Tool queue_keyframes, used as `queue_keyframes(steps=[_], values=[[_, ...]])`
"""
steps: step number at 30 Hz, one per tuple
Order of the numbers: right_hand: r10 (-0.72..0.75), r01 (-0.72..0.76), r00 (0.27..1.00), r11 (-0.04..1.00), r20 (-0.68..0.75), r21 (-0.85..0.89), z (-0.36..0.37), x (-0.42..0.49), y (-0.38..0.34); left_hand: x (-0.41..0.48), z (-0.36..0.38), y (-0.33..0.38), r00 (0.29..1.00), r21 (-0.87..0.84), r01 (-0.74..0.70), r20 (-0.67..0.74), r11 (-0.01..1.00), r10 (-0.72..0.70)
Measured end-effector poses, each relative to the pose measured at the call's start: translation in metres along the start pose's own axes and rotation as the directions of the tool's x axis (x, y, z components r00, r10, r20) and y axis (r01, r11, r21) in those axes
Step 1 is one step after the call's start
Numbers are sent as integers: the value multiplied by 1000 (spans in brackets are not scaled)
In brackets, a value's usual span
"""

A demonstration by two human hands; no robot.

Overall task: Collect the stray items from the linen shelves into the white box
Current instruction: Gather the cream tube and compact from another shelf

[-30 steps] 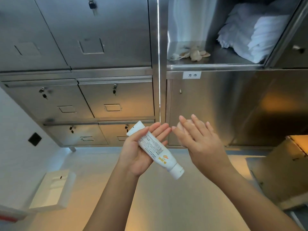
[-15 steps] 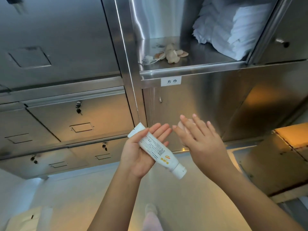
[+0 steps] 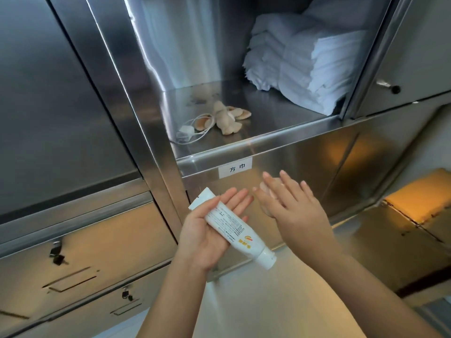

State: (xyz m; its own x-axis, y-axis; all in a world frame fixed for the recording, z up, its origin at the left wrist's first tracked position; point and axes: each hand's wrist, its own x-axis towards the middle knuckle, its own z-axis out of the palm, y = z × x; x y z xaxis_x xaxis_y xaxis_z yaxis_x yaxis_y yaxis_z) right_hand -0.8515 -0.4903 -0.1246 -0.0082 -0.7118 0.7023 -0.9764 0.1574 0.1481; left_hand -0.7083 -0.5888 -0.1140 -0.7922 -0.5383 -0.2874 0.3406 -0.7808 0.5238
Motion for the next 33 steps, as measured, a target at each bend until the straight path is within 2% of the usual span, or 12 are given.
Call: queue_keyframes(steps=[7,14,21,26,33], values=[[67,-67,997,998,43,12,41,22,32,58,10,24,995,58,78,61,995,-81],[81,-88,990,995,116,56,87,42,83,124,28,29,996,29,74,41,997,-75],[3,-8,997,997,78,74,126,75,170,203,67,24,1000,-18,-18,-6,1000,18],[-29,19,996,993,83,118,150,102,228,253,96,27,995,14,-104,3,995,104],[-59,48,997,982,58,181,176,129,272,298,120,37,969,210,-246,40,946,243]])
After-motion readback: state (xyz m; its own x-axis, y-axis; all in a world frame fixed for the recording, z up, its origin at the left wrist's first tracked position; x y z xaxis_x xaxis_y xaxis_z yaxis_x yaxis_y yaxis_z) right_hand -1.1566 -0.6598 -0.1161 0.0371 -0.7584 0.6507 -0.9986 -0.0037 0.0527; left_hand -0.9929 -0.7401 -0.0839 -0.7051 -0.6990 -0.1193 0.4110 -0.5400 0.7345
